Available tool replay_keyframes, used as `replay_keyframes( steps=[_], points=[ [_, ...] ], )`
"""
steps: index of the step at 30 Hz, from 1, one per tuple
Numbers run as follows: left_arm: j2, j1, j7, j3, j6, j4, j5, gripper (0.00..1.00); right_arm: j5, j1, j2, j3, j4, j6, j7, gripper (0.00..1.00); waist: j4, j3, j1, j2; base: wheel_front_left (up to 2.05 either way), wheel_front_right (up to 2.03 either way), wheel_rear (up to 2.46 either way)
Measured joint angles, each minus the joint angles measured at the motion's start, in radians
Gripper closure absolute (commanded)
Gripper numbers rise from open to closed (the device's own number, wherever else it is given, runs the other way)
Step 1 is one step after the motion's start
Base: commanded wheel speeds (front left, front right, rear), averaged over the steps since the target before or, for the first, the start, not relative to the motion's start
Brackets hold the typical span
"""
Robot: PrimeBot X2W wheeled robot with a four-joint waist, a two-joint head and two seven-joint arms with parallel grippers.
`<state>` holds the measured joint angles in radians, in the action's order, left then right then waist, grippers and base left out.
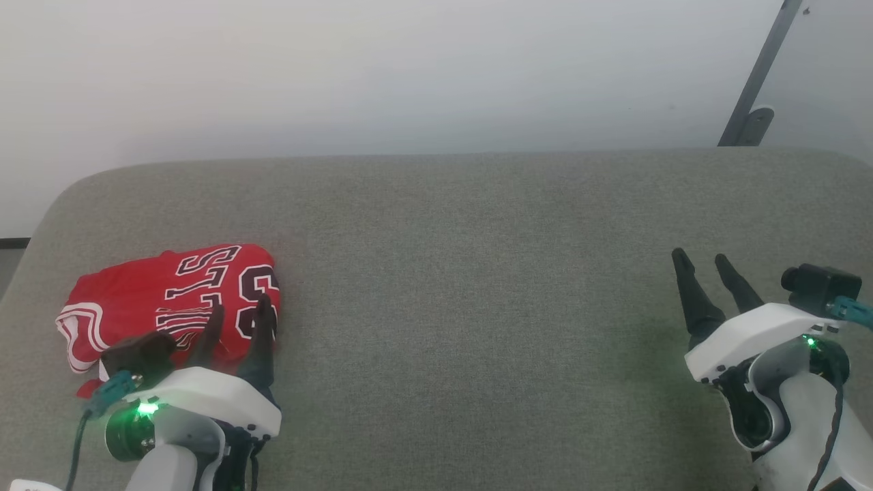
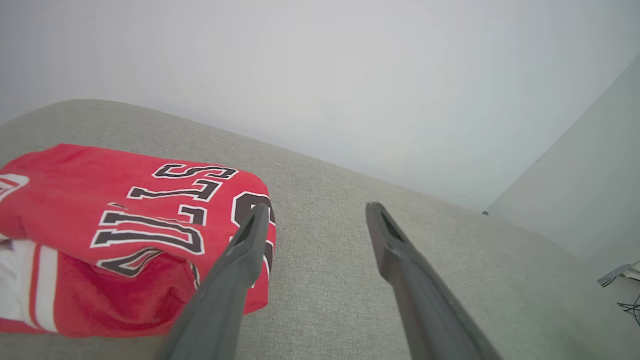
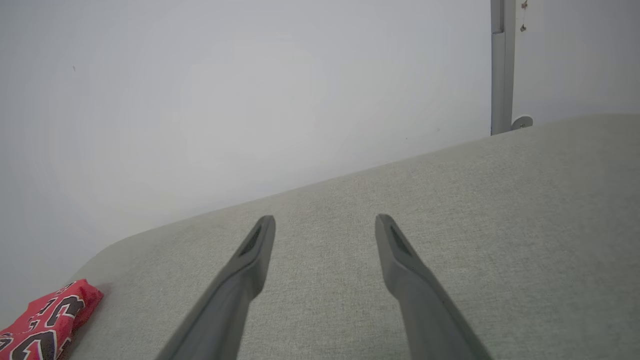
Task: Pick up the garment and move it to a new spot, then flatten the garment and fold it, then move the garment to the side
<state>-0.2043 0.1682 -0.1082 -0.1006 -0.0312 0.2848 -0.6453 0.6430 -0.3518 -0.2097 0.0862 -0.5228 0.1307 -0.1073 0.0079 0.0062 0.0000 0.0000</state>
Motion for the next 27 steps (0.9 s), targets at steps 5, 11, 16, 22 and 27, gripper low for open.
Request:
replay_keyframes(
  steps=[5,11,16,22,27],
  points=[
    [-0.009,0.005,-0.014,-0.017,-0.010,0.002,0.053,0.00,-0.055,-0.014,-0.009,0.006,-0.014,0.000,-0.016,0.00,0.001,-0.001,0.0000,0.0000,0.00,0.00,0.00],
    [-0.018,0.007,-0.031,-0.027,-0.019,0.006,0.109,0.00,-0.117,-0.027,-0.016,0.012,-0.029,0.000,-0.030,0.00,0.002,-0.003,0.0000,0.0000,0.00,0.00,0.00],
    [-0.024,0.007,-0.044,-0.030,-0.021,0.022,0.150,0.00,-0.159,-0.043,-0.023,0.017,-0.035,0.000,-0.044,0.00,0.001,-0.005,0.0000,0.0000,0.00,0.00,0.00],
    [-0.029,0.013,-0.059,-0.031,-0.021,0.031,0.190,0.00,-0.197,-0.048,-0.031,0.016,-0.047,0.000,-0.059,0.00,0.002,-0.007,0.0000,0.0000,0.00,0.00,0.00],
    [-0.032,0.016,-0.071,-0.030,-0.018,0.036,0.231,0.00,-0.221,-0.049,-0.040,0.014,-0.056,0.000,-0.070,0.00,0.004,-0.007,0.0000,0.0000,0.00,0.00,0.00]
  ],
)
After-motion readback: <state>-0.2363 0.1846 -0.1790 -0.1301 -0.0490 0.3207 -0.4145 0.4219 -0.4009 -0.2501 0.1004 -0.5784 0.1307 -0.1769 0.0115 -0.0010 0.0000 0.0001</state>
